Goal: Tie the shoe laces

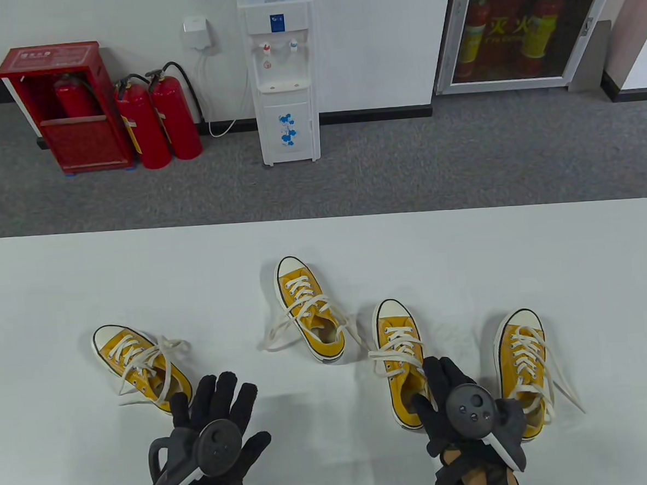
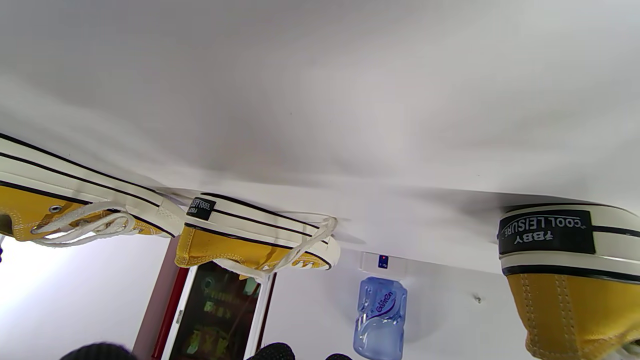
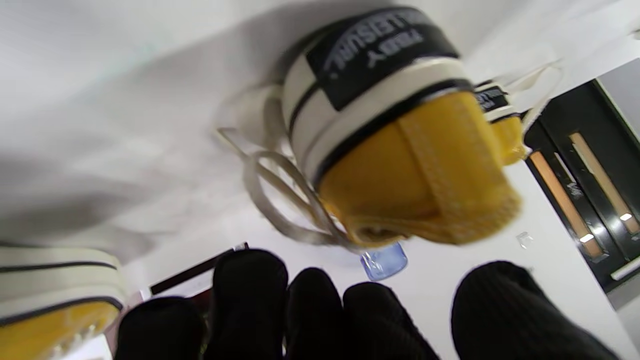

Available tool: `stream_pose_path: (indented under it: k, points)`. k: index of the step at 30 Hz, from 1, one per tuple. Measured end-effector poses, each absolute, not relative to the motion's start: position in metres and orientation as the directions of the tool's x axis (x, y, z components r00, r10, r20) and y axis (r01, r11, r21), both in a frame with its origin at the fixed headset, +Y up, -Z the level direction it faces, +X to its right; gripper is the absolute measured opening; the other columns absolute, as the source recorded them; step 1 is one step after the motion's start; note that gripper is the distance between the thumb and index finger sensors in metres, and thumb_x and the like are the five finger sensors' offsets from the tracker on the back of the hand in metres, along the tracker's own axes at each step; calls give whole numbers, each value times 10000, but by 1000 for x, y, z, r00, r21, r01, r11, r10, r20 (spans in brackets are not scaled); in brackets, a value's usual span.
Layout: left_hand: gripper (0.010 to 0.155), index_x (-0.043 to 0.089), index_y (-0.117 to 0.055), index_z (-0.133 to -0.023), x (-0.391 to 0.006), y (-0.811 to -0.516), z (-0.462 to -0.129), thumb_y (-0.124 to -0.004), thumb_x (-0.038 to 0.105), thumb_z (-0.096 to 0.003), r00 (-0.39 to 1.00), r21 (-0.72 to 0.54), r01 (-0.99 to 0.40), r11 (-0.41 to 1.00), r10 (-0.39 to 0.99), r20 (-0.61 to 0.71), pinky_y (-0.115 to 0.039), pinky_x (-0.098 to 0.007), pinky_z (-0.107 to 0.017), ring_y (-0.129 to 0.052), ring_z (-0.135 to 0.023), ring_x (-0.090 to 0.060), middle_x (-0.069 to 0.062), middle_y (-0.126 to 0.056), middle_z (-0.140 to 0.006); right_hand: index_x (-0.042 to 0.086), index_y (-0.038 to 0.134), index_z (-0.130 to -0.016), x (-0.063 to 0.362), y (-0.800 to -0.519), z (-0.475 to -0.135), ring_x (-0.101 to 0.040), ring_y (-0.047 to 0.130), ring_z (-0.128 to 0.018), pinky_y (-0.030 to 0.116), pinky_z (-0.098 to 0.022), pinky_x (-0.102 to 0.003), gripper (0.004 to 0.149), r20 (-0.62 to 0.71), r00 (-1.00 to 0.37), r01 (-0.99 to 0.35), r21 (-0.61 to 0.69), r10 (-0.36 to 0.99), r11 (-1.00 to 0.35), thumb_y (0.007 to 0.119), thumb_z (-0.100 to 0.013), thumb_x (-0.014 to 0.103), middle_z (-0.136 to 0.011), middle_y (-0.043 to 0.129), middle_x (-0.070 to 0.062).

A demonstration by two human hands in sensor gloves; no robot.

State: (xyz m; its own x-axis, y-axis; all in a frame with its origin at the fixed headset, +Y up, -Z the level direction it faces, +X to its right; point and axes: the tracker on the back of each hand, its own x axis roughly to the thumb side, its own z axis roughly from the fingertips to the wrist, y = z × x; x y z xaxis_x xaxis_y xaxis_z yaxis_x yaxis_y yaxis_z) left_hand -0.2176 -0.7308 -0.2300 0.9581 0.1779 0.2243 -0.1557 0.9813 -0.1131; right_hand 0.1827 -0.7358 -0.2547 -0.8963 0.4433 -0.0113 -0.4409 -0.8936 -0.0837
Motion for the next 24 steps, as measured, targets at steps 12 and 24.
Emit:
stream_pose_path:
  k: [12, 24]
  points:
    - [831, 341, -323, -1171, -219, -730, -230, -569, 695, -461, 959, -106, -151, 983, 172, 224, -66, -786, -701, -148, -1186, -450, -85, -194, -1292, 187, 809, -891, 188, -751, -287, -261, 988, -595, 774, -496, -509, 610, -149, -907, -395, -26, 394, -918, 817, -411, 564, -854, 847, -73]
    - [827, 341, -336, -1172, -219, -730, -230, -570, 694, -461, 959, -101, -148, 984, 168, 230, -68, -787, -700, -149, -1186, -451, -86, -205, -1293, 200, 887, -668, 179, -750, -303, -138, 990, -311, 835, -343, -426, 417, -132, -946, -297, -13, 296, -955, 763, -445, 530, -582, 942, -12]
